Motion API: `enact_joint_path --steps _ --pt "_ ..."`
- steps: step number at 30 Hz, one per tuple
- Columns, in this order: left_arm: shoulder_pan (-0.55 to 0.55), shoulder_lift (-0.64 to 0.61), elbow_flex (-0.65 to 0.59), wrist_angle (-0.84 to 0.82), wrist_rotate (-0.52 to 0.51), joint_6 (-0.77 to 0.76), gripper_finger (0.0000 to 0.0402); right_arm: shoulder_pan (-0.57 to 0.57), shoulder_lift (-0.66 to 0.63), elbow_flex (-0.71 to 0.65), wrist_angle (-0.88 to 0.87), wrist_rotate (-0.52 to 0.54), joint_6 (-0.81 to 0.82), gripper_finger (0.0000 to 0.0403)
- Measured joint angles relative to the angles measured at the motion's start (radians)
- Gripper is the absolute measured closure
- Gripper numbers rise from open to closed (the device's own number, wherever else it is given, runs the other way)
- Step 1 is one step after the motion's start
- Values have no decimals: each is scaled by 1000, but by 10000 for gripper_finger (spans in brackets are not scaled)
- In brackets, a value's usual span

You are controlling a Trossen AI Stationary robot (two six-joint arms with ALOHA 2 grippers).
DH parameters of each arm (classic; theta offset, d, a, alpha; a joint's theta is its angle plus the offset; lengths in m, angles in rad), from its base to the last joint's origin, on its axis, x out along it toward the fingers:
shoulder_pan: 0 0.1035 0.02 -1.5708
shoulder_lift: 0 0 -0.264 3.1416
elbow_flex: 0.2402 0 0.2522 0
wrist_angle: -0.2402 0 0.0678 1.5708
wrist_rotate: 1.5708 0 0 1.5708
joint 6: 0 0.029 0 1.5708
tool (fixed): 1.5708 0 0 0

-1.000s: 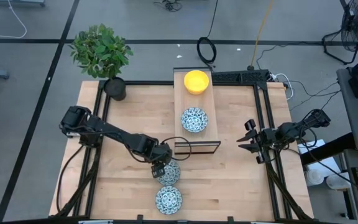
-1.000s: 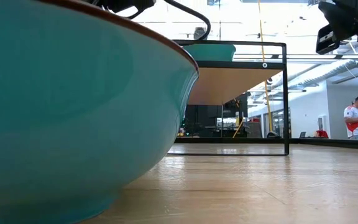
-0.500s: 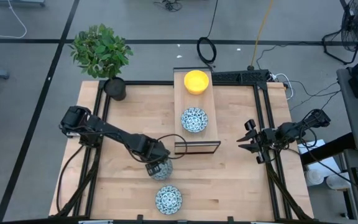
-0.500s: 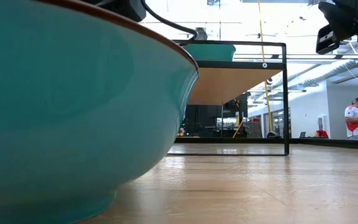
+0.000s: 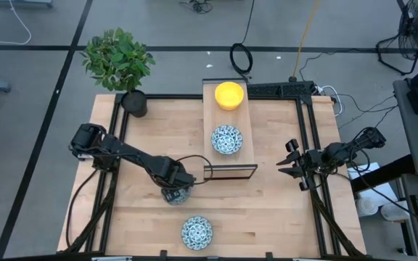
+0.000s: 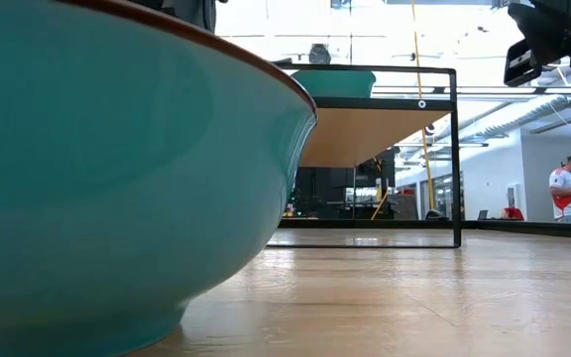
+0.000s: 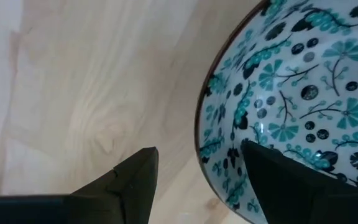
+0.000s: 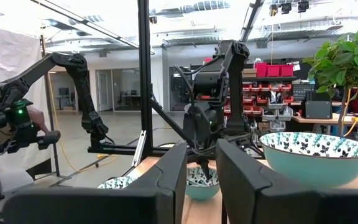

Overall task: Pick & Place Mini bowls
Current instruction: Stack the top blue patterned bowl on top of the blue patterned bowl on the shelf

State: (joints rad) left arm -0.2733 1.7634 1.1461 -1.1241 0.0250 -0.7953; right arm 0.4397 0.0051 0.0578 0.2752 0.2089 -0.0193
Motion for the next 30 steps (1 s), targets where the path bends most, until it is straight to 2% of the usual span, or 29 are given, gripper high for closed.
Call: enact_joint_path --steps 5,14,17,19,25,30 --pt "-8 -29 -1 0 -76 33 160 0 0 0 -2 0 6 328" --pt "-55 -214 -1 9 -224 48 160 0 0 0 -13 0 26 328" --pt "-79 -270 -2 65 -300 110 160 0 0 0 -20 0 23 328" --pt "-90 -305 -17 133 -315 150 160 0 0 0 -18 0 18 328" --pt "-104 -429 -151 336 -314 207 160 0 0 0 -19 0 27 328" --pt "-105 -544 -274 387 -315 147 160 0 0 0 -18 0 30 328"
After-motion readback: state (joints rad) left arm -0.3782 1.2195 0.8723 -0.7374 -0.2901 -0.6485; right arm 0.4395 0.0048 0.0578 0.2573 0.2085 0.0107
